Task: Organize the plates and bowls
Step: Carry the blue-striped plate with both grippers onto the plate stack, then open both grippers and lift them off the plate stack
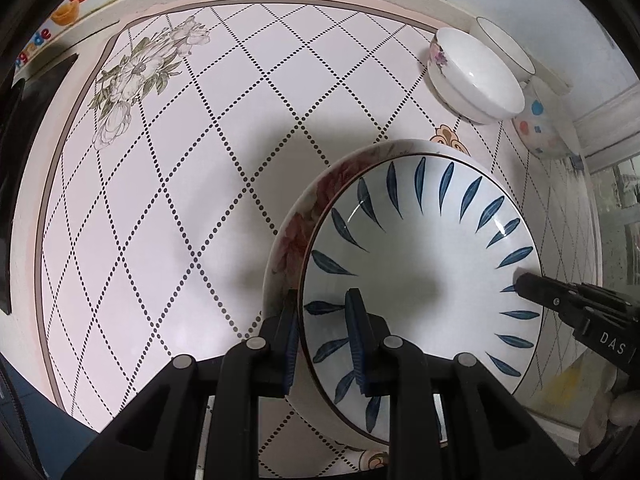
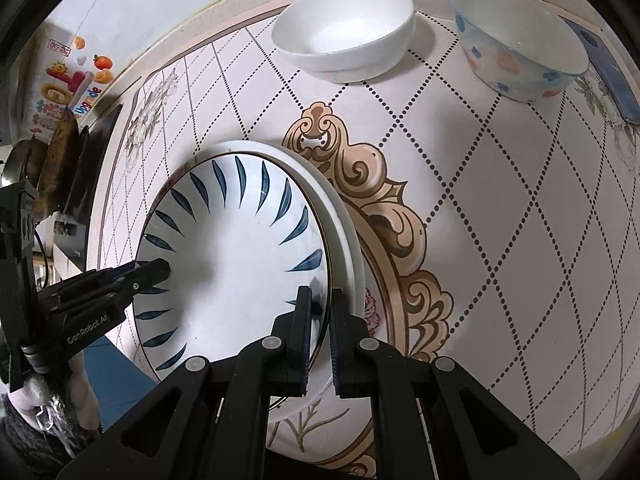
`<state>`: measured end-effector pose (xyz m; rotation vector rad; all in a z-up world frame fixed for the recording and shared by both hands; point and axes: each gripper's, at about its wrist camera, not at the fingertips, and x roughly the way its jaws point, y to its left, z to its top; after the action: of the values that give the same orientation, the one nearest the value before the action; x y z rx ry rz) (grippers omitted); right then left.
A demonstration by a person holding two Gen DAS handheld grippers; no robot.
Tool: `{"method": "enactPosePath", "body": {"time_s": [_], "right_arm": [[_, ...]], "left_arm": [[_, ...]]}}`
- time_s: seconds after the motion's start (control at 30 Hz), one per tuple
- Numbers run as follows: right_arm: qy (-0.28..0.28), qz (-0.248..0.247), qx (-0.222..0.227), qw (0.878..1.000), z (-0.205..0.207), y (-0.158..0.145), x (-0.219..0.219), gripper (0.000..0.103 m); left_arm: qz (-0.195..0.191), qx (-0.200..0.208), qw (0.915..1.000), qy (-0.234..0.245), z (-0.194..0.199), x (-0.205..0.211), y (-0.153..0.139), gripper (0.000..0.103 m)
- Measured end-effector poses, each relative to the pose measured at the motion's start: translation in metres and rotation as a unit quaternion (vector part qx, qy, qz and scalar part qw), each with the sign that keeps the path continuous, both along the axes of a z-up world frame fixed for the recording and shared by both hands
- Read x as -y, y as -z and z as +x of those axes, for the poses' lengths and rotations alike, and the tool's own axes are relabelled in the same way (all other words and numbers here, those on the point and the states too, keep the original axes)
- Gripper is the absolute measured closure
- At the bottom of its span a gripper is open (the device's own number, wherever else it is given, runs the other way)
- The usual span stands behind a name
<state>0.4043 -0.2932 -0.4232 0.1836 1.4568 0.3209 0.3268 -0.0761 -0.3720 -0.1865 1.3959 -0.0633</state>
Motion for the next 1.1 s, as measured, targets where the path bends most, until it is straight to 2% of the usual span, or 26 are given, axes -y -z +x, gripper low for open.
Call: {"method": "enactPosePath", "body": {"time_s": [0.47,0.63,0.77,0.93,1.1], "right_arm": [[0.005,-0.011,-0.010,1.000,0.000,-0.005,0.000,0.092],[0.016,-0.014,-0.004,1.000,-0.003,-0.015,0.003,0.092],[0.010,-0.029,0.020,0.999,-0.015,-0.042,-0.002,0.092],[0.004,-0.037,0.063,0.997,-0.051,-0.097,-0.012,0.092],[0.015,-0.030,0.090,0.995,-0.089,-0.148,-0.016,0.092]], "left_arm": [[-0.005,-0.007,0.9999,-0.011,0.002,-0.006,-0.003,0.083],[0.005,0.011,0.9999,-0.012,-0.007,-0.011,-0.025,0.083],[0.016,0.036,0.9991,-0.017,-0.027,-0.011,-0.062,0.083],[0.013,0.070,0.9972,-0.022,-0.061,-0.010,-0.114,0.083],[0.016,0.104,0.9944,-0.011,-0.094,-0.005,-0.152,0.083]]}}
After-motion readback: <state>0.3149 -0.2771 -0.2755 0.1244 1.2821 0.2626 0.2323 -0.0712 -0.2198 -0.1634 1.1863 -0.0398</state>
